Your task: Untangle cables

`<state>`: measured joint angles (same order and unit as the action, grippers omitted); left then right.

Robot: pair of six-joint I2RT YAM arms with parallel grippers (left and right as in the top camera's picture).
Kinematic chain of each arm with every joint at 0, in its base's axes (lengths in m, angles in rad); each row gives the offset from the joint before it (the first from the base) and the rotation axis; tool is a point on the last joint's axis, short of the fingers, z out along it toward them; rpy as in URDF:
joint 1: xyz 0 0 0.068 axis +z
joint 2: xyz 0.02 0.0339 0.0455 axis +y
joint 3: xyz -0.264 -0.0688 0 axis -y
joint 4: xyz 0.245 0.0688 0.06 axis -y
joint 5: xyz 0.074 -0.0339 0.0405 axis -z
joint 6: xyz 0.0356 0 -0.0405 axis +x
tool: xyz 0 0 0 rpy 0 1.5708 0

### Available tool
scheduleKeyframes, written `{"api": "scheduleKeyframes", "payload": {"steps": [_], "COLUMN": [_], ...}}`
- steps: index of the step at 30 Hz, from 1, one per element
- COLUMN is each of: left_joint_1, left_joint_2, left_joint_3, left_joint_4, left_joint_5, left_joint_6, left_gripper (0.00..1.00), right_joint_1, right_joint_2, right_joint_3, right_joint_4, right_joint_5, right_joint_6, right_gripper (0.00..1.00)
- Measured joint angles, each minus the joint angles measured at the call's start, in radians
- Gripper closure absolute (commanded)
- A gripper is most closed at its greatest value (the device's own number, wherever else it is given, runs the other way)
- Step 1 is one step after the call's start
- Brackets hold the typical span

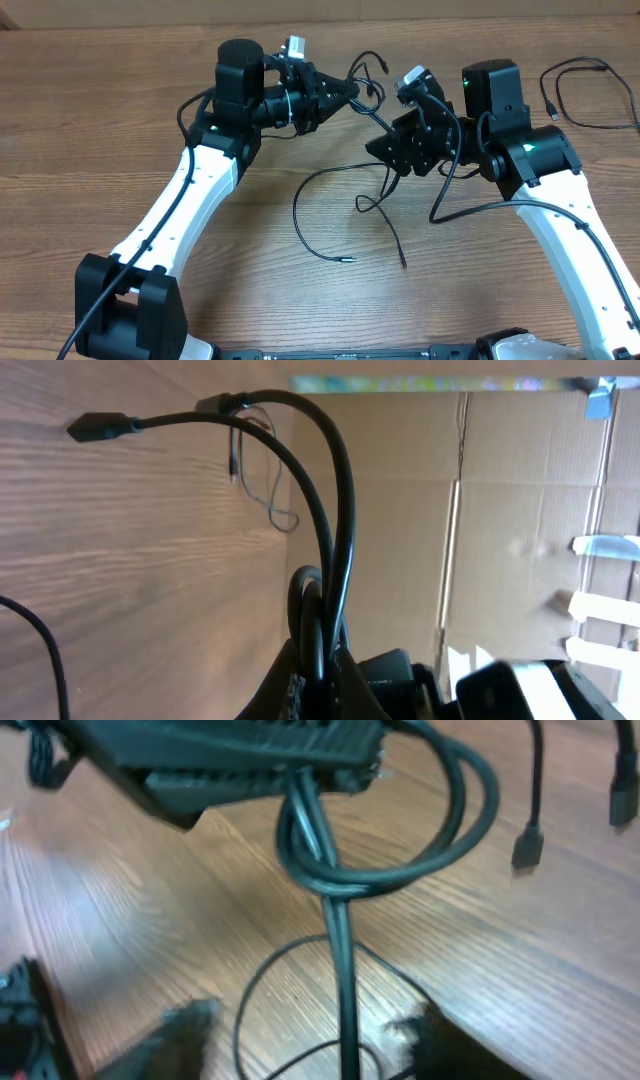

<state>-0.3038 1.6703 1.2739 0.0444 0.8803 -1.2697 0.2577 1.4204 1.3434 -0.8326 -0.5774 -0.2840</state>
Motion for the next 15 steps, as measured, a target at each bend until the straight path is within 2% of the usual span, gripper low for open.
{"api": "scheduleKeyframes", "payload": {"steps": [2, 3, 9, 12, 13, 14, 15], "left_joint_1": [0.001, 0.001, 0.001, 0.001, 0.001, 0.001, 0.001], "left_joint_2": [0.0, 0.0, 0.0, 0.0, 0.0, 0.0, 0.0], "left_joint_3": [0.0, 0.0, 0.0, 0.0, 0.0, 0.0, 0.0], "left_joint_4": [-0.007, -0.01, -0.021, -0.022, -0.022, -0.023, -0.021], "left_joint_5": [-0.003, -0.005, -0.026, -0.033, -0.034, -0.037, -0.04], "left_joint_6": [0.026, 0.037, 0.15, 0.207, 0.222, 0.236, 0.249], "left_gripper": [0.96, 0.96, 0.96, 0.96, 0.96, 0.96, 0.96], "right_joint_1": [0.0, 0.0, 0.0, 0.0, 0.0, 0.0, 0.0], "right_joint_2": [0.0, 0.0, 0.0, 0.0, 0.0, 0.0, 0.0], "right_joint_3": [0.0, 0.0, 0.0, 0.0, 0.0, 0.0, 0.0], "right_joint_4": [0.008, 0.014, 0.124, 0.196, 0.217, 0.218, 0.217], "right_joint_5": [-0.003, -0.002, -0.079, -0.175, -0.216, -0.22, -0.238], "right_joint_6": [0.047, 0.062, 0.336, 0.524, 0.65, 0.665, 0.761], "right_gripper": [0.09, 0.07, 0.04, 0.0, 0.0, 0.0, 0.0]}}
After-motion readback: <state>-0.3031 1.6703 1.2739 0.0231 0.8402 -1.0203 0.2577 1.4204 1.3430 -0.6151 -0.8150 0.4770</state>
